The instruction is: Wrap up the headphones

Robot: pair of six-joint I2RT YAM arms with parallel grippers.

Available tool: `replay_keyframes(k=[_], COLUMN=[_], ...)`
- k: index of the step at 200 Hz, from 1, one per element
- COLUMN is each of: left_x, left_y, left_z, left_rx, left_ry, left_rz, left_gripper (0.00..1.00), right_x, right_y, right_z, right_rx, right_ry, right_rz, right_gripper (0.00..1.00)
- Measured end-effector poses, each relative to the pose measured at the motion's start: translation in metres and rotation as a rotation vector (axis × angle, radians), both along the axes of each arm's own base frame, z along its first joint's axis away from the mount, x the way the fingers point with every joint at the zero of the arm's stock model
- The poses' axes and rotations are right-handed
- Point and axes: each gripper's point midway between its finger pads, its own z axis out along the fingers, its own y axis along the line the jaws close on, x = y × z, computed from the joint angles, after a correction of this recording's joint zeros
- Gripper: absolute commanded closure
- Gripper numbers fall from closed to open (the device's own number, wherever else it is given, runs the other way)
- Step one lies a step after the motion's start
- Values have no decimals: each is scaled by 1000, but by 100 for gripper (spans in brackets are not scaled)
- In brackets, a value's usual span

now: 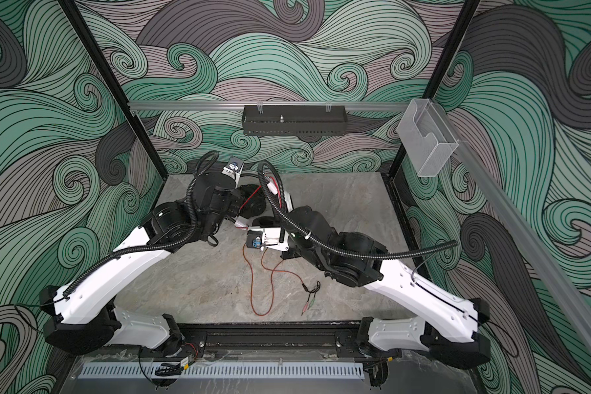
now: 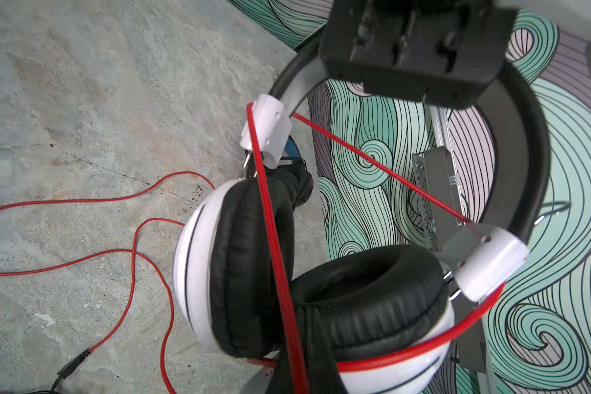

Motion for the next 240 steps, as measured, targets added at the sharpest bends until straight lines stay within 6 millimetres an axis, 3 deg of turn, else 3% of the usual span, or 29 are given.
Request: replay_keyframes(k=[36, 81, 153, 198, 223, 240], left_x=[-3, -6, -9, -13, -13, -15], left_y=[-6, -8, -2, -9, -8, -8], left_z=[-6, -4, 10, 0, 1, 2], left_rx=[2, 22, 66, 90, 77, 78], left_ry=[29, 16, -52, -23, -28, -36], left_rz=[-40, -40, 28, 43, 56, 60], left_gripper=[100, 100, 100, 100, 100, 100], right_x=[-19, -20, -28, -34, -33, -21], right_y=[17, 24, 30, 46, 45, 36], right_z=[12, 26, 16, 17, 18, 23], right_rx=[83, 193, 268, 326, 363, 417], right_ry=[54, 143, 290, 383, 442, 469], right_rz=[59, 16, -20, 14, 19, -23], right_gripper=[96, 96, 100, 100, 100, 100])
